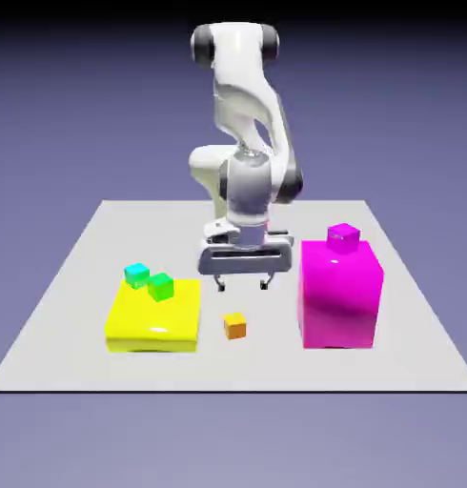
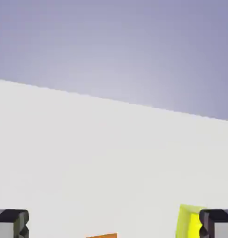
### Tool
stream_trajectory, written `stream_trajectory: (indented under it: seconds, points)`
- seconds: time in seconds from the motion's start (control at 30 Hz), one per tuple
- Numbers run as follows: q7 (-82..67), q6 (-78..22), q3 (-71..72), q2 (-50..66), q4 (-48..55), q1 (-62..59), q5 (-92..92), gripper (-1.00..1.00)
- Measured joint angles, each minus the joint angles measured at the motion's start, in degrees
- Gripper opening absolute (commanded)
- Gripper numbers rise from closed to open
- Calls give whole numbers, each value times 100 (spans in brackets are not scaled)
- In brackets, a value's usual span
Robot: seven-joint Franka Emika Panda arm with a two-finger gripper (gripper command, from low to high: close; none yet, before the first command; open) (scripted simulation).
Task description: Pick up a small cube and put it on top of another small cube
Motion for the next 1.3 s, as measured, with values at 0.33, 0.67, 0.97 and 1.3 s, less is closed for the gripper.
stream_trajectory:
  seconds: [0.33, 0.67, 0.97, 1.3]
  points:
    - [-49, -2431, 154, 2076, 1254, 25, -356, 0]
    - [51, -2019, 93, 2945, 996, -11, -587, -100]
    - [211, -2672, 562, 1451, 1397, -192, -276, -100]
    - [2461, -4840, 2638, 178, 2293, -737, 1857, -100]
